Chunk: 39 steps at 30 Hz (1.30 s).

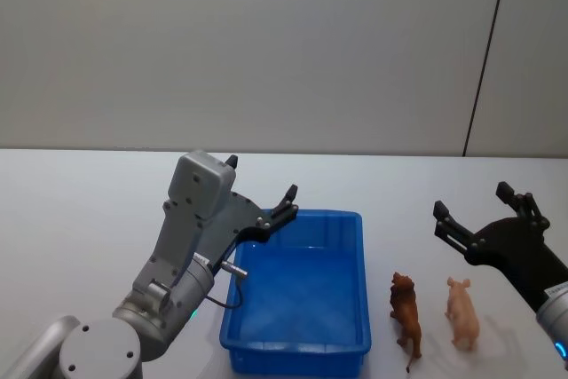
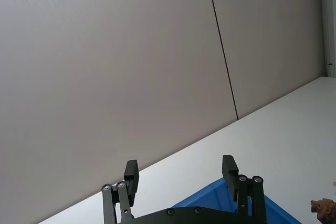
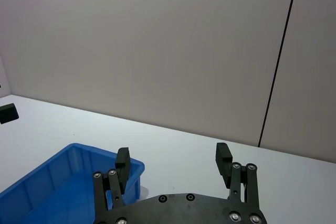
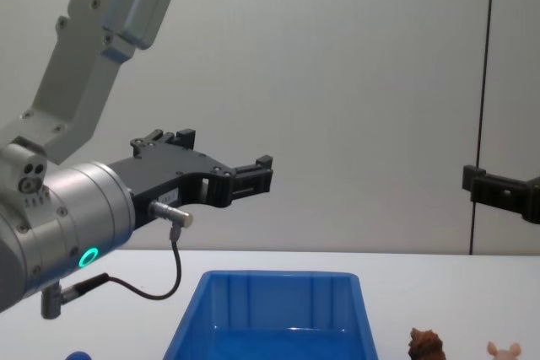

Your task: Pick up the two dolls from the table and place them into the box.

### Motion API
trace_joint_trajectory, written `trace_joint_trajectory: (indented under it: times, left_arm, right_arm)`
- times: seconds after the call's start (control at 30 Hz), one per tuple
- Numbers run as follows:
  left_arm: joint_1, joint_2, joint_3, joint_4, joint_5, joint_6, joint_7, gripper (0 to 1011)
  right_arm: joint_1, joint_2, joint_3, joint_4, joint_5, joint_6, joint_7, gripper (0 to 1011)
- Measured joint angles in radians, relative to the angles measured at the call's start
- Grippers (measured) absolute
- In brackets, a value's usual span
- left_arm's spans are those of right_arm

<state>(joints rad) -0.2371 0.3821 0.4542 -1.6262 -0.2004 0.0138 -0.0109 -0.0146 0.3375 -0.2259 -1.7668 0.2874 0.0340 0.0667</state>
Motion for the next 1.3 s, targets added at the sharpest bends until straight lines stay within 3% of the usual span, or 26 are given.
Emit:
trace_joint_trajectory:
  times: [1.3]
  left_arm:
    - [0.0,0.0,0.0,0.0,0.0,0.0,0.0,1001]
  right_arm:
    - [0.0,0.0,0.0,0.0,0.0,0.0,0.0,1001]
